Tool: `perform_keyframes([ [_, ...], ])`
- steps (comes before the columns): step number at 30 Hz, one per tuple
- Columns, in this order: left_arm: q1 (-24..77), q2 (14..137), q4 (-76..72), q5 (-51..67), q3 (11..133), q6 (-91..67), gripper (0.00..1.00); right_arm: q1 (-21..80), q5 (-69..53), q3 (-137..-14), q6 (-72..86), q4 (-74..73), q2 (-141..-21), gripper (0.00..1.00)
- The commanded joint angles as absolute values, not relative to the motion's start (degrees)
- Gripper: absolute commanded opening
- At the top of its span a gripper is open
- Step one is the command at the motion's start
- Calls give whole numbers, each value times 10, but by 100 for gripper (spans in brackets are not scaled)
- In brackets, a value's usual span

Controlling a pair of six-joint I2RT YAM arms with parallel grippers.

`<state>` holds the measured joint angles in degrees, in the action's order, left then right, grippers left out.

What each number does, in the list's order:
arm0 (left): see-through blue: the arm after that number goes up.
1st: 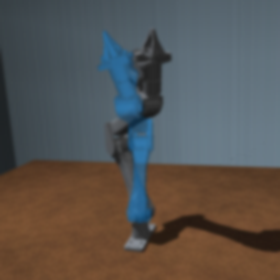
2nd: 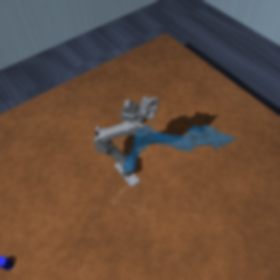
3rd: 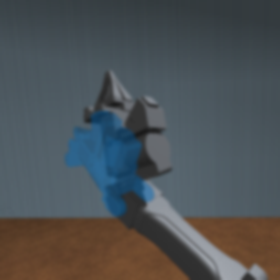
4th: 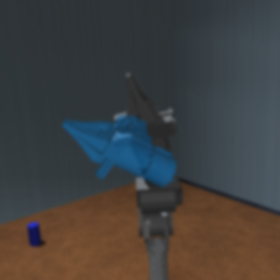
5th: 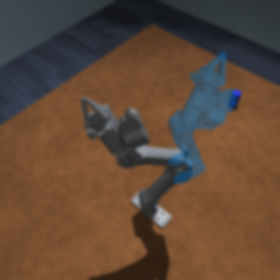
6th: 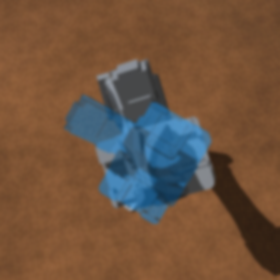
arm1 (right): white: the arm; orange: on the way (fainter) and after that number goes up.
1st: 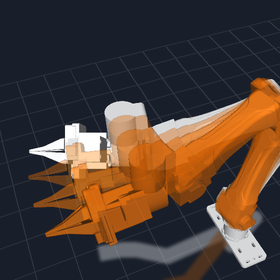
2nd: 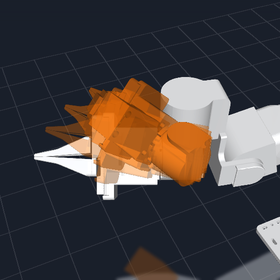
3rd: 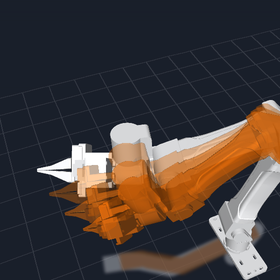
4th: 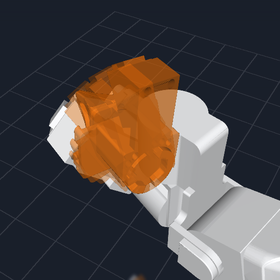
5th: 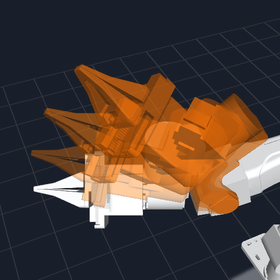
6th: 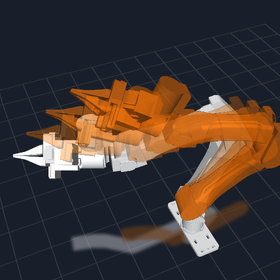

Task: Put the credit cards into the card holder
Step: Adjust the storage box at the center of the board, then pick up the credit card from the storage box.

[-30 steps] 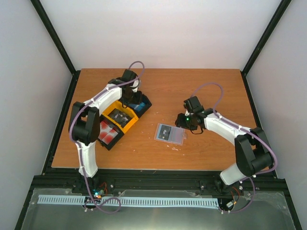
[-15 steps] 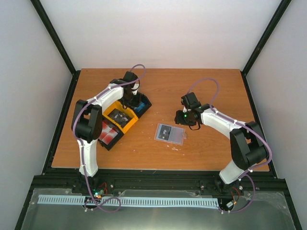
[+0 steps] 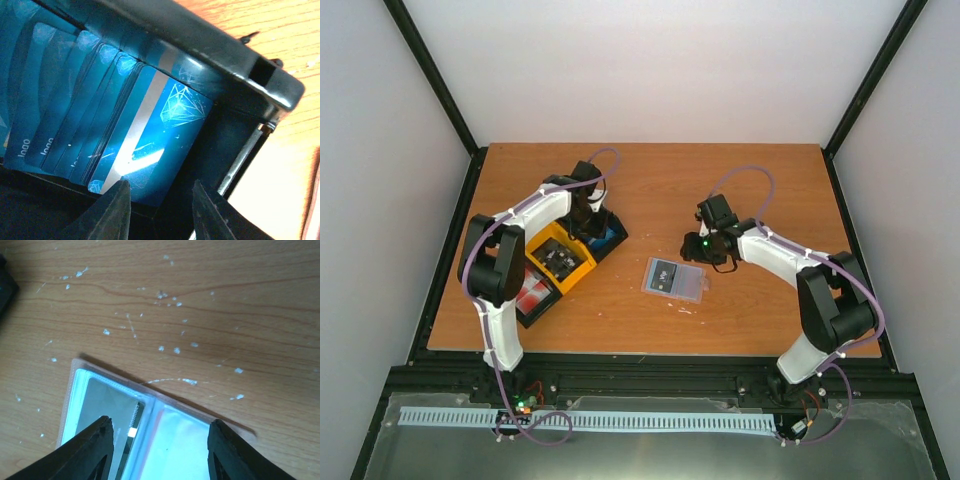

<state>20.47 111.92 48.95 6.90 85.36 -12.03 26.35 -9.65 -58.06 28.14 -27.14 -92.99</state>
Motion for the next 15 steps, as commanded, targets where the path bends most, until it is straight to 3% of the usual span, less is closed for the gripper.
perform_keyframes([
  [1,206,1126,487,87,887,-103,38,265,-144,-571,267,-242,-937,53],
  [9,196,1199,473,94,957,-84,46,297,-147,-617,228,-252,-959,54],
  [15,173,1219,465,109,959,-54,40,344,-126,-655,217,-258,-988,54],
])
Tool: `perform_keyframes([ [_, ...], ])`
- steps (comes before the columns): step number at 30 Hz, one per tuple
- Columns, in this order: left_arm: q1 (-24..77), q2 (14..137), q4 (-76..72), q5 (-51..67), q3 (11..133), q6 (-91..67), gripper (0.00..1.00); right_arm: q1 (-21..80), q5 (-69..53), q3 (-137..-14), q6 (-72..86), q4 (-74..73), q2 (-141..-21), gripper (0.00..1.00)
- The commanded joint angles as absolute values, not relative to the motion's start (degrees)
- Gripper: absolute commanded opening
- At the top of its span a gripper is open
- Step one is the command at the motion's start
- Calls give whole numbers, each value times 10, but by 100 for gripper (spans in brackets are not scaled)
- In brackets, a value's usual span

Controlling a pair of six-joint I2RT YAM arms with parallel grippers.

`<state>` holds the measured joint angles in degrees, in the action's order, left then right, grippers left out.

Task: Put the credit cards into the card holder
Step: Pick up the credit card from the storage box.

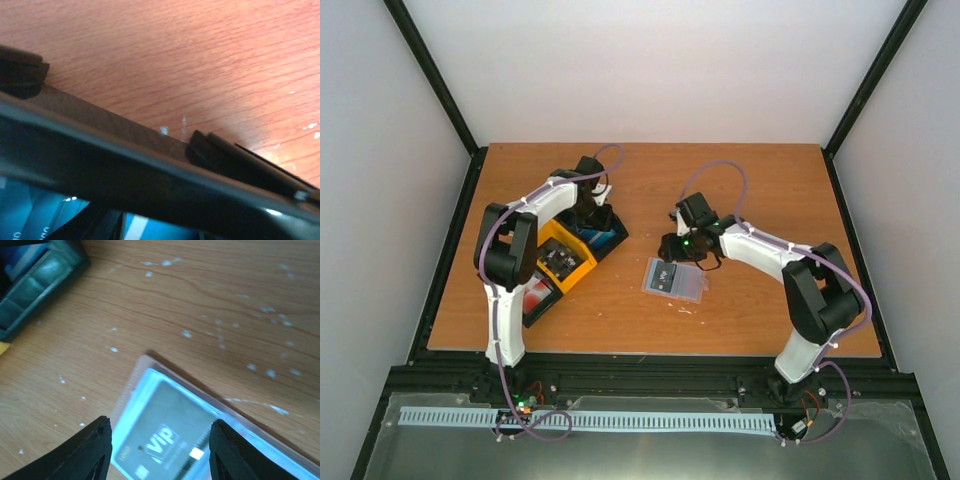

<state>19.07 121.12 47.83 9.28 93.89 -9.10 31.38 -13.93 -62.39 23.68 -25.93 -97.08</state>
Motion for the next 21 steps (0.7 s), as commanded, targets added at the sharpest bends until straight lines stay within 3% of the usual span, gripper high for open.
perform_keyframes([
  [1,171,1218,463,113,958,-46,41,352,-124,-661,215,-260,-995,54],
  [10,156,1230,458,149,957,-18,45,402,-90,-739,204,-259,-1071,54],
  [21,156,1236,463,203,923,-37,39,442,-83,-802,199,-251,-1149,54],
])
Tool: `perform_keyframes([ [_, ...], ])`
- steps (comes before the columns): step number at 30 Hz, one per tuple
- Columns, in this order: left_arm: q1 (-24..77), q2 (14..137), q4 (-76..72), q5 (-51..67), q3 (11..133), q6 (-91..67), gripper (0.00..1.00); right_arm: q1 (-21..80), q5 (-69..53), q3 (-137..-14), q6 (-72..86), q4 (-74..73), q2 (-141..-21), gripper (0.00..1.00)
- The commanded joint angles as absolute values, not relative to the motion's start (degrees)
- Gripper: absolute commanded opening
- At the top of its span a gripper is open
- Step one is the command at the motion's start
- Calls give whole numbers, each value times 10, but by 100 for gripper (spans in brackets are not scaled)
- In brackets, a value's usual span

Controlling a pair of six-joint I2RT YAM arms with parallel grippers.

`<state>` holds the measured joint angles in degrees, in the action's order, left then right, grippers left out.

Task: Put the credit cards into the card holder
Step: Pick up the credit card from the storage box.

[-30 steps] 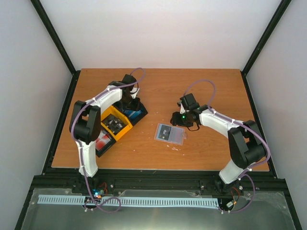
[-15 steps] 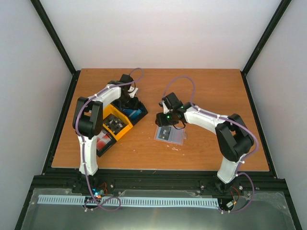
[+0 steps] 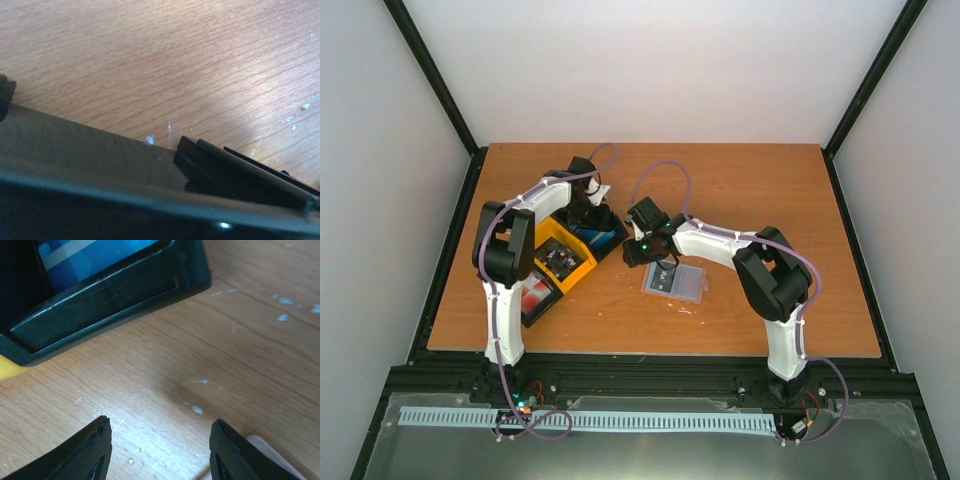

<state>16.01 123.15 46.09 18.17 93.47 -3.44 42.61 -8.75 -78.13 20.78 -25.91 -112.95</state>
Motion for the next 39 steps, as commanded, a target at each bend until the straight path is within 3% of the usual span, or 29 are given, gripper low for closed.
perform_keyframes([
  [1,156,1235,462,206,922,-38,39,444,-84,-806,199,-251,-1153,54],
  [7,157,1230,470,260,918,-46,39,448,-91,-819,205,-244,-1168,54],
  [20,157,1214,499,291,919,-84,27,448,-62,-874,211,-255,-1220,54],
  [39,162,1174,514,337,883,-128,22,447,-61,-855,217,-238,-1214,53],
])
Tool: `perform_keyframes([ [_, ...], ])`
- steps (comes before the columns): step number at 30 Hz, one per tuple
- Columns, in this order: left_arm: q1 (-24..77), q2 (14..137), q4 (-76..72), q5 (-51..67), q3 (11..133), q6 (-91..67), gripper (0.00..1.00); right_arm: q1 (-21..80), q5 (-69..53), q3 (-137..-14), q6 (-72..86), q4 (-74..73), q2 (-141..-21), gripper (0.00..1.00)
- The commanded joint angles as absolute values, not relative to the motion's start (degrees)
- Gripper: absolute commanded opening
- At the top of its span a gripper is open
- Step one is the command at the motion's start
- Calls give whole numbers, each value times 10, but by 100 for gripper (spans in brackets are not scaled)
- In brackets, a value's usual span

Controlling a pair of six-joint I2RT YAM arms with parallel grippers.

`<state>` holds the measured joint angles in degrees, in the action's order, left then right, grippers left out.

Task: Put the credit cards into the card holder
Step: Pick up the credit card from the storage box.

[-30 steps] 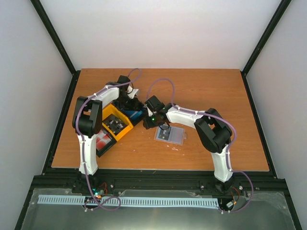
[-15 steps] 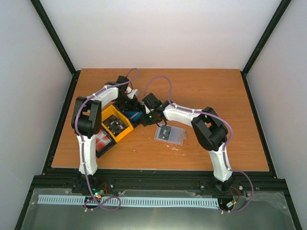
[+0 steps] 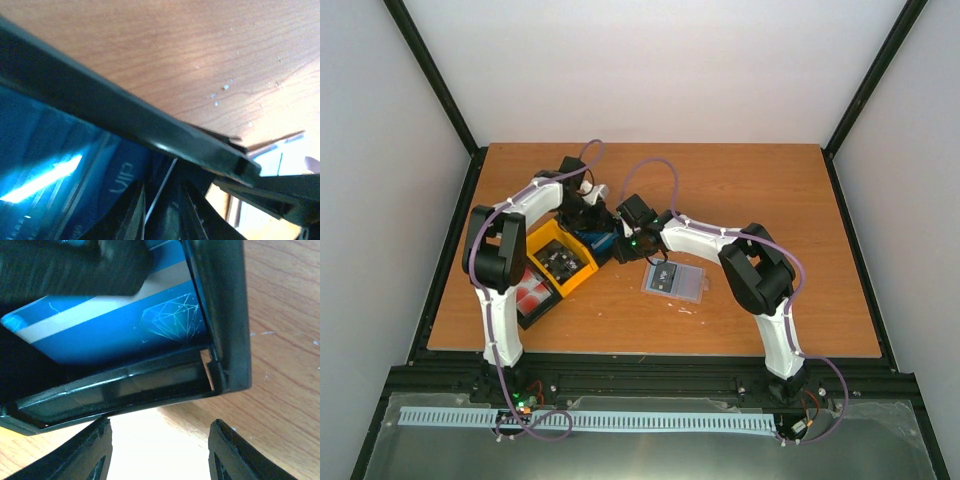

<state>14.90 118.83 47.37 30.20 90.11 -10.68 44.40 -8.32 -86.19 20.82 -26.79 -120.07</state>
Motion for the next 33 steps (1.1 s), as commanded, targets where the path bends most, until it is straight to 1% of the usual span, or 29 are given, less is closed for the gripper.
perform_keyframes([
  [1,162,1171,513,340,879,-130,21,447,-62,-852,217,-237,-1213,53],
  [9,172,1158,511,334,849,-144,21,446,-66,-838,217,-225,-1201,53],
  [12,173,1151,507,308,852,-147,20,446,-65,-836,217,-224,-1199,53],
  [19,179,1140,513,226,902,-122,9,443,-56,-825,215,-222,-1175,53],
  [26,185,1118,532,198,933,-102,1,439,-34,-795,221,-215,-1099,53],
  [33,185,1064,548,214,935,-95,1,427,-56,-750,244,-215,-995,54],
])
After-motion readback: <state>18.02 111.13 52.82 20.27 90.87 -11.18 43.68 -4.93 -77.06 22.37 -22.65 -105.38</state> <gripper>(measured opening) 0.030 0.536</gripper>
